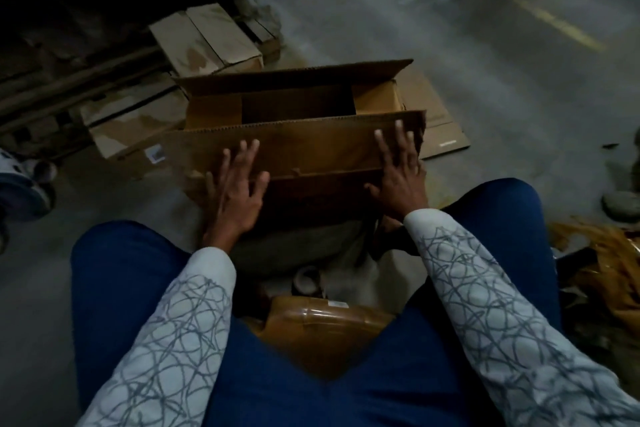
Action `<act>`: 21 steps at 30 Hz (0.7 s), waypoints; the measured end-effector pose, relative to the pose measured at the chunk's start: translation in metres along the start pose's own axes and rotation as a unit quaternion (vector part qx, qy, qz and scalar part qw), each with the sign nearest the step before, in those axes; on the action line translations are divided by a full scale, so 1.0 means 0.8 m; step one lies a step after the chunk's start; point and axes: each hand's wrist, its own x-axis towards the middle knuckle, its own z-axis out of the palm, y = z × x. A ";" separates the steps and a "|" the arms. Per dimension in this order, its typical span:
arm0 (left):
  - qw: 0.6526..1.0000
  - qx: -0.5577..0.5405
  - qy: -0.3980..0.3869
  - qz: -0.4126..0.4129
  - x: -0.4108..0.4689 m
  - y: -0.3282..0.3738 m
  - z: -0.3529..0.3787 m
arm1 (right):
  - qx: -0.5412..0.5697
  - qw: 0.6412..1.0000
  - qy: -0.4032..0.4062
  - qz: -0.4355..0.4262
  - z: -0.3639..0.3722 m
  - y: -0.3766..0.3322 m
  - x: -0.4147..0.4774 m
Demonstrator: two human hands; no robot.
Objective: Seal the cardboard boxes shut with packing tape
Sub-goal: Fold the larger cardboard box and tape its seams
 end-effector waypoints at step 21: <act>0.961 0.263 -0.080 -0.005 0.018 0.040 0.052 | 0.046 0.964 -0.263 0.004 0.043 0.010 0.022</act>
